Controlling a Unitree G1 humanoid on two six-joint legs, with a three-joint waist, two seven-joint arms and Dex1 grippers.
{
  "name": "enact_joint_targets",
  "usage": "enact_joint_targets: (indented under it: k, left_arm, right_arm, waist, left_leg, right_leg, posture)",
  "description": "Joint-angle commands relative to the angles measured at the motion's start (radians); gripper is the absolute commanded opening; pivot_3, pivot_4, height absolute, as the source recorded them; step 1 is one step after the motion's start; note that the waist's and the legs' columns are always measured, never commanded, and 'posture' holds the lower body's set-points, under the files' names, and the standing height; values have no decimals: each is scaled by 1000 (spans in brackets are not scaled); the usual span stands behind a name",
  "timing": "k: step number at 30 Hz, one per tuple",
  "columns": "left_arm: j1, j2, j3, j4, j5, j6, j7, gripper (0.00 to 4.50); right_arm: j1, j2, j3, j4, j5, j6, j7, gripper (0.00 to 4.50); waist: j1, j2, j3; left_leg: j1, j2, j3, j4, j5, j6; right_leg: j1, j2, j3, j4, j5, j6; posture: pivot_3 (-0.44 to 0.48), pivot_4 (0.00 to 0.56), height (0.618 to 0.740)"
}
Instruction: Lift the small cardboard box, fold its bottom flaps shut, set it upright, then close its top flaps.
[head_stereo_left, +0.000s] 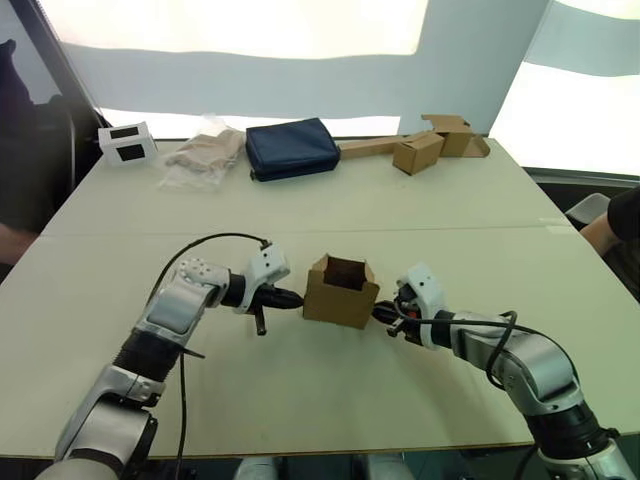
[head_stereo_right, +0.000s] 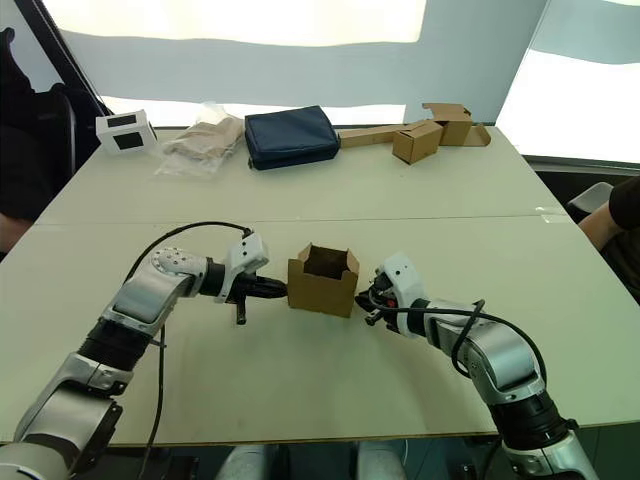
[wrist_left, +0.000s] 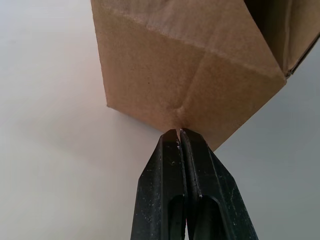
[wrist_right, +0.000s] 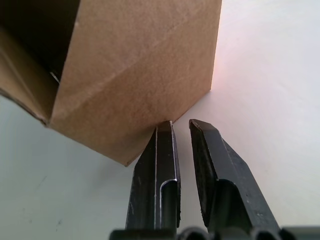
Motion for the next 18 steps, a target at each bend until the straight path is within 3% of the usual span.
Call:
enact_joint_targets:
  k: [1,10,14,18]
  left_arm:
    - [13,28,4,-48,-24,3,-24,47]
    - [49,98,31,-26,-12,-51,-18,47]
    - [58,84,128,-33,-90,-99,-6,47]
    - [20,52,207,-59,-186,-37,19,47]
  right_arm:
    - [-31,24,11,-3,-10,-7,17,484]
    - [-13,-7,1,-1,-81,-36,26,484]
    - [10,0,-84,0,-84,-169,42,484]
    - [7,38,-150,4,-51,-260,76,484]
  waist:
    - [-1,0,0]
    - [2,0,0]
    - [2,0,0]
    - [1,0,0]
  left_leg:
    - [0,0,0,0,0,0]
    - [0,0,0,0,0,0]
    - [0,0,0,0,0,0]
    - [0,0,0,0,0,0]
  right_leg:
    - [0,0,0,0,0,0]
    - [0,0,0,0,0,0]
    - [0,-1,0,-1,0,0]
    - [0,0,0,0,0,0]
  posture:
    - [0,150,740]
    - [0,150,740]
    - [0,150,740]
    - [0,150,740]
